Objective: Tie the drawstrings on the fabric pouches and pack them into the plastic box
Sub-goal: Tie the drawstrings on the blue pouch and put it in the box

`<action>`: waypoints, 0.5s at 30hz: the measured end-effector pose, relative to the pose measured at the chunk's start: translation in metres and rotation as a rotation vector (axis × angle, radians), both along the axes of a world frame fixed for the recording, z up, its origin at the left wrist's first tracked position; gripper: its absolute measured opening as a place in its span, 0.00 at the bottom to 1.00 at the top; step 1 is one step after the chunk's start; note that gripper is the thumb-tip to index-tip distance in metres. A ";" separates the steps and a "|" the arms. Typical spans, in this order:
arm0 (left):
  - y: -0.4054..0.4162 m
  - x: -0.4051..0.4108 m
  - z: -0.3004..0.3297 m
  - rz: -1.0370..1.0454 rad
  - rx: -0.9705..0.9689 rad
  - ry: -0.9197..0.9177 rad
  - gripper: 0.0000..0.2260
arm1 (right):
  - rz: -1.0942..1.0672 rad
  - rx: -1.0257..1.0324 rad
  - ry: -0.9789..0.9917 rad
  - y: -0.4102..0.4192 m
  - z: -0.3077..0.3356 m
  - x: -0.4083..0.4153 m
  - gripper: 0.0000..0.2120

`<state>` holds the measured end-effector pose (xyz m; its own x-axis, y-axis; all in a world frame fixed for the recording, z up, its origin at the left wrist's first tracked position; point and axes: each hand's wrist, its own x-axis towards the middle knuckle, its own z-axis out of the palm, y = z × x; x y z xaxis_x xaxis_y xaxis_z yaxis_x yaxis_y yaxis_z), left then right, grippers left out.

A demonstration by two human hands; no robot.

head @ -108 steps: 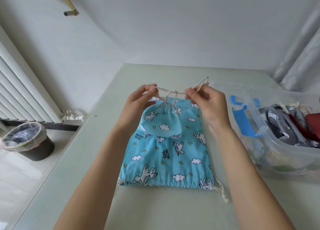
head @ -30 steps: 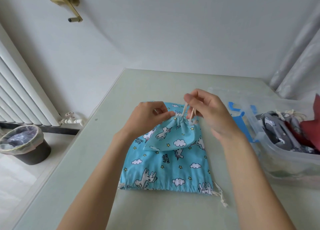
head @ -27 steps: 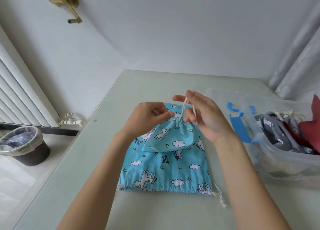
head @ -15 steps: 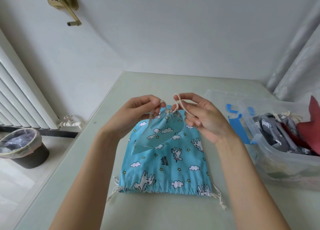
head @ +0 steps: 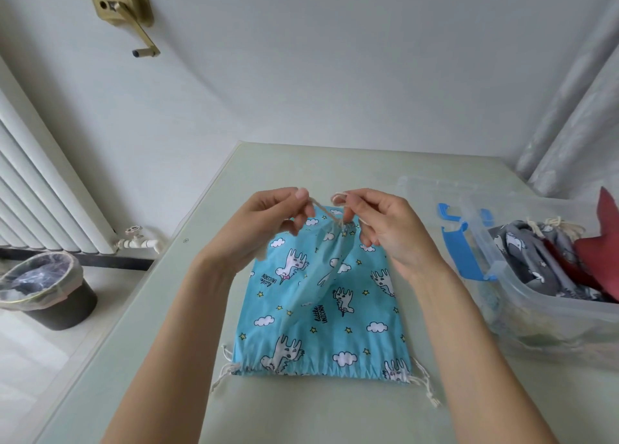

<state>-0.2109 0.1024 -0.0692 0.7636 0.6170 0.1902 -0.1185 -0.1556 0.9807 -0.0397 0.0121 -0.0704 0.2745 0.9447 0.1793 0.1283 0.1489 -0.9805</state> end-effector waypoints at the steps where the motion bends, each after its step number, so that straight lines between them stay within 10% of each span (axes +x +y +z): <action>1: -0.001 0.001 -0.001 -0.015 0.019 -0.017 0.13 | 0.002 -0.011 -0.047 0.000 -0.001 -0.001 0.10; 15: -0.002 0.011 -0.008 0.129 0.601 0.212 0.11 | -0.014 -0.108 -0.068 0.011 -0.017 -0.005 0.08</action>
<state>-0.2002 0.1008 -0.0772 0.7491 0.5395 0.3845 0.1242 -0.6845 0.7184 -0.0443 0.0229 -0.0870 0.2786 0.9557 0.0952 0.1962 0.0403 -0.9797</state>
